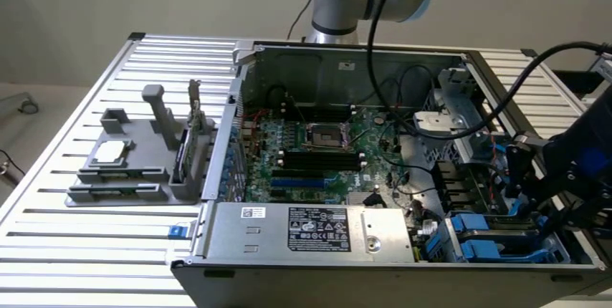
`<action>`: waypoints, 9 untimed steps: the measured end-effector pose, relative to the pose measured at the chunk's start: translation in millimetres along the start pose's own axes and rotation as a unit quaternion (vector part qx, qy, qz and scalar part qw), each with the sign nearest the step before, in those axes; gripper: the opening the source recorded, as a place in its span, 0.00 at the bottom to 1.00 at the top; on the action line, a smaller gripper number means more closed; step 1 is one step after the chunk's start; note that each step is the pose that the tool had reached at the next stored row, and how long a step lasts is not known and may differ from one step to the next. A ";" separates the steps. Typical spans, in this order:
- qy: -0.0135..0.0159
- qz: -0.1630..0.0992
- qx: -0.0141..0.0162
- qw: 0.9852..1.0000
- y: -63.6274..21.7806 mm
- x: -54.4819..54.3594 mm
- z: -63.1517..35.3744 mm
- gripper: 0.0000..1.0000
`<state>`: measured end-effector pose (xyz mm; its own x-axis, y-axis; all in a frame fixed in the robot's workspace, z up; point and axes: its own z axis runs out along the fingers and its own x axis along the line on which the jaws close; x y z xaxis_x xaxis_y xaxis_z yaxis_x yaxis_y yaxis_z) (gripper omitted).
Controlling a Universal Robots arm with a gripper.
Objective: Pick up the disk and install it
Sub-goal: 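Insert the first disk wire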
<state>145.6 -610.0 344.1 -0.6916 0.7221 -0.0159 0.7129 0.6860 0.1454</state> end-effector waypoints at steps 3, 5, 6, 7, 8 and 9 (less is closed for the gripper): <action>0.000 0.007 0.000 1.000 0.7 0.1 1.1 0.33; -0.001 0.012 0.000 1.000 1.3 0.5 1.4 0.33; -0.001 0.014 0.000 1.000 1.7 0.7 1.5 0.33; -0.001 0.016 0.000 1.000 2.1 1.0 1.5 0.33; -0.001 0.018 0.000 1.000 2.5 1.3 1.7 0.33; -0.002 0.020 0.000 1.000 2.9 1.6 1.8 0.33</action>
<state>146.9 -606.7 342.7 -0.6621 0.7493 -0.0130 0.7402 0.6566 0.1450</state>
